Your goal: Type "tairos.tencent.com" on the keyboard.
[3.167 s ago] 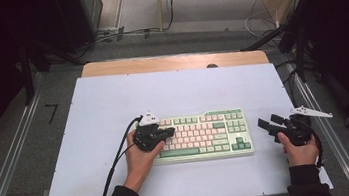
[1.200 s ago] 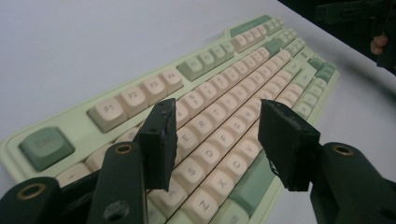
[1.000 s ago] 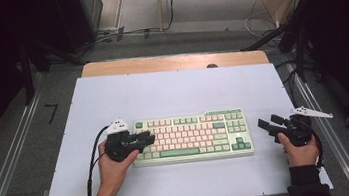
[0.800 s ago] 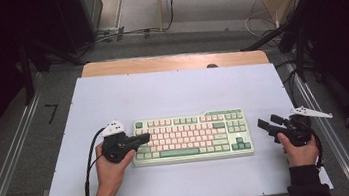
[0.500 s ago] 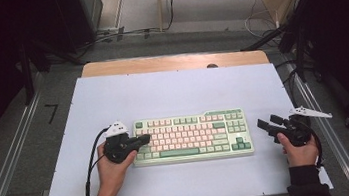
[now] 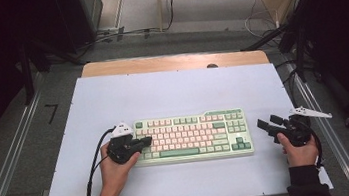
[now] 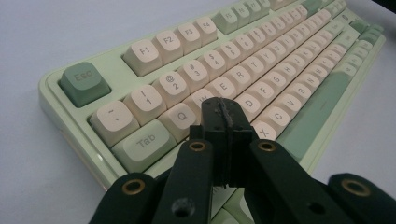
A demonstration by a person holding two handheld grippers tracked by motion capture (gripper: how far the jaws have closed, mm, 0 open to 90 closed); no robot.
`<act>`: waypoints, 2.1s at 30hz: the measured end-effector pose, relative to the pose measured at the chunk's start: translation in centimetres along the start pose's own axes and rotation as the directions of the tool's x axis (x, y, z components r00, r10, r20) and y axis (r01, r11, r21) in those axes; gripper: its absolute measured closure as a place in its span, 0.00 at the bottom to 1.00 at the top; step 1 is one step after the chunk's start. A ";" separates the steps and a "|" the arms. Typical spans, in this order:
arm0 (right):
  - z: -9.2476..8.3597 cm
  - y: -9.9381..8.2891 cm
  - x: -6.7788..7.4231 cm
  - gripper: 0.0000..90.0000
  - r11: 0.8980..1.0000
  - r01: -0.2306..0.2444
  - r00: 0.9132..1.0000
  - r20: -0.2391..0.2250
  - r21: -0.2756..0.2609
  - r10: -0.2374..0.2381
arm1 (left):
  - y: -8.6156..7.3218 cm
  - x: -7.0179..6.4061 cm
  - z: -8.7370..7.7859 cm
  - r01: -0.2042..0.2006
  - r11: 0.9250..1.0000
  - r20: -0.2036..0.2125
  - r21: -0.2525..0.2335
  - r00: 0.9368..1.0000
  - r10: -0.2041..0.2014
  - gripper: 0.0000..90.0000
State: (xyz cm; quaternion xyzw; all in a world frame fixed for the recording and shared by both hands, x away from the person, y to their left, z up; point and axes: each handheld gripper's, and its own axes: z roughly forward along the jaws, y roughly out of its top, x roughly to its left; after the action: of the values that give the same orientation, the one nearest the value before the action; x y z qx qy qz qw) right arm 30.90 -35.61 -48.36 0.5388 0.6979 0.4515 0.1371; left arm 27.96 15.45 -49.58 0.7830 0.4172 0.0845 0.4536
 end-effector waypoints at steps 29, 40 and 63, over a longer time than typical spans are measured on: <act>0.7 0.3 1.7 0.32 0.999 0.038 0.999 -0.032 0.008 -0.038 | -0.1 1.3 -2.5 0.129 0.966 0.043 -0.226 0.992 -0.122 0.50; 2.6 1.1 5.2 0.32 0.996 0.086 0.989 -0.124 0.008 -0.084 | -0.2 1.4 -2.5 0.128 0.965 0.029 -0.228 0.992 -0.125 0.50; 8.0 1.3 14.2 0.94 0.960 0.269 0.910 -0.346 0.075 -0.228 | -0.3 1.2 -2.2 0.126 0.969 0.030 -0.214 0.992 -0.123 0.52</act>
State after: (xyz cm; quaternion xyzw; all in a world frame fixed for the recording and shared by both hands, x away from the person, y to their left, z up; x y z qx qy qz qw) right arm 31.71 -19.33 -47.58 0.3686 0.7998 0.4720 0.0403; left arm 27.46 17.79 -48.86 0.7022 0.4500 0.0941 0.5436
